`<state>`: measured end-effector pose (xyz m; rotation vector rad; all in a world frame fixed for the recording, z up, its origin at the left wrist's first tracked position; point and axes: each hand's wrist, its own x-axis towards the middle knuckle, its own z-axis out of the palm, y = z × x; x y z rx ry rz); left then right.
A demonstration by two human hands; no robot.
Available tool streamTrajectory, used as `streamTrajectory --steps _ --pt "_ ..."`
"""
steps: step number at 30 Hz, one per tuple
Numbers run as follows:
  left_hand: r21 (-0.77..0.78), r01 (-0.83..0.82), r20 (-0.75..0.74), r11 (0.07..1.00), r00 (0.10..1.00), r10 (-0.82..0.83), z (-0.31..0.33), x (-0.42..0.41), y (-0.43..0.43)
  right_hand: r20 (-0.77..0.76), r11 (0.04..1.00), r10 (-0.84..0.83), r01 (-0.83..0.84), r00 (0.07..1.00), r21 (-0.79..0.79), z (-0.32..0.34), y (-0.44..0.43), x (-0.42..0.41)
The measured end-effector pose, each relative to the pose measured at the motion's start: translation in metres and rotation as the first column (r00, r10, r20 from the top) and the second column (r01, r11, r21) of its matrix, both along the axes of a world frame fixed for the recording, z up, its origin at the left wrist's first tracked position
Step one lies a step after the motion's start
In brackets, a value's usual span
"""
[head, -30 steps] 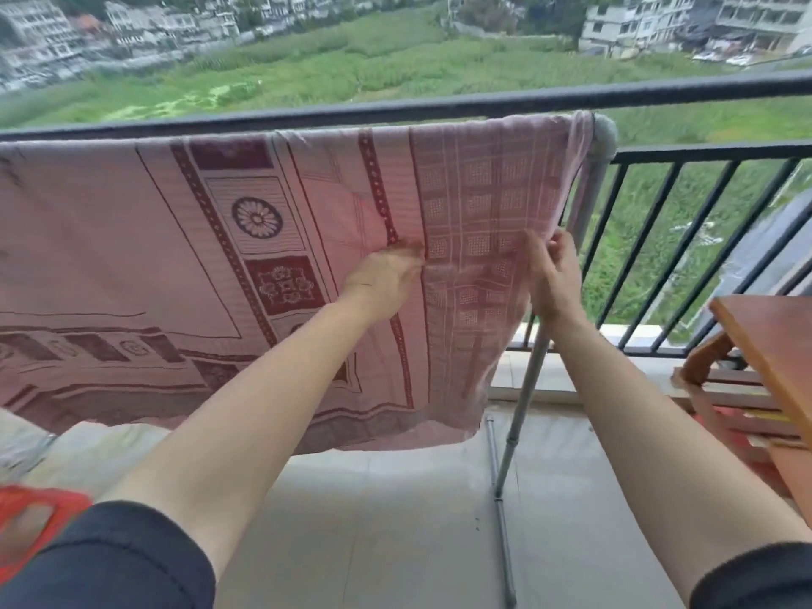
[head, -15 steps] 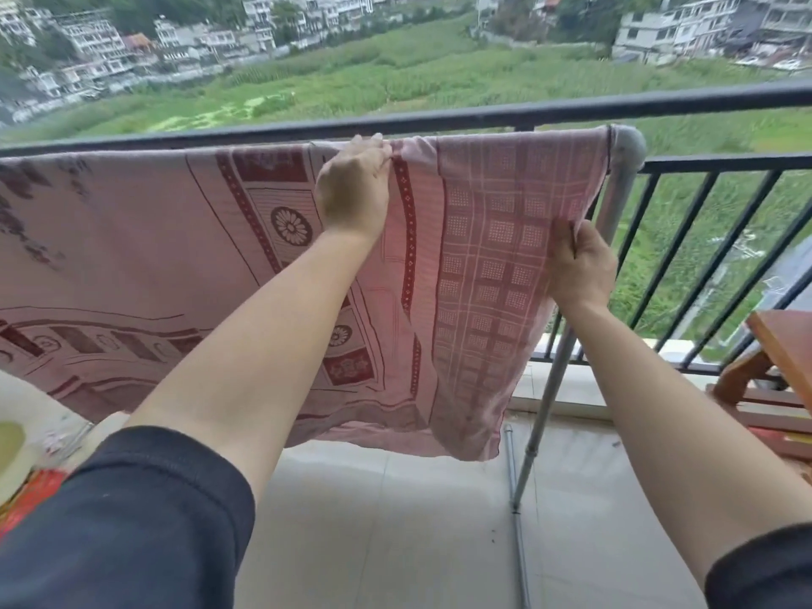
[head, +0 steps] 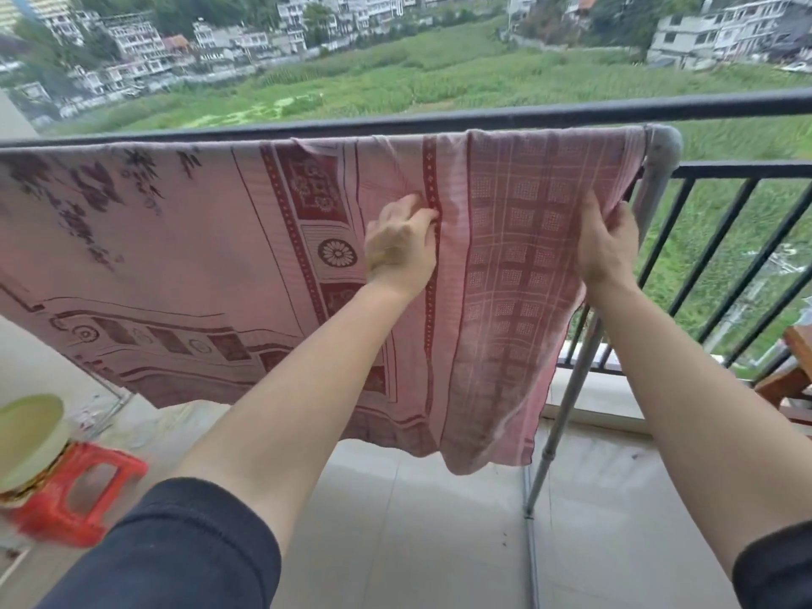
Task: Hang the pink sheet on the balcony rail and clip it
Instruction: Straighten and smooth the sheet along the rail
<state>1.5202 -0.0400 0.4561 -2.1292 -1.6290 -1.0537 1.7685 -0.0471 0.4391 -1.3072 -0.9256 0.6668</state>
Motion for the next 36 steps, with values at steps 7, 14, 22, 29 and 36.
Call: streamTrajectory --steps 7,14,22,29,36 --pt "0.004 -0.091 -0.091 0.996 0.992 0.091 0.064 0.012 0.036 0.242 0.995 -0.098 0.088 0.965 0.051 -0.012 -0.011 0.022" --pt "0.050 -0.022 -0.032 0.998 0.999 0.023 0.075 0.011 0.056 0.363 0.989 -0.108 0.136 0.925 -0.052 -0.010 -0.017 0.029" --pt "0.081 -0.028 0.036 0.996 0.999 0.025 0.077 0.009 0.042 0.376 0.972 0.110 -0.021 0.920 -0.233 -0.014 -0.013 0.029" --pt "0.189 0.192 0.066 0.963 0.976 -0.207 0.068 0.090 0.021 0.398 0.925 0.379 -0.348 0.835 -0.151 -0.016 -0.035 0.060" --pt "0.282 0.283 -0.103 0.916 0.959 -0.265 0.062 0.179 0.018 0.332 0.938 0.309 -0.227 0.891 -0.263 -0.032 -0.016 0.140"
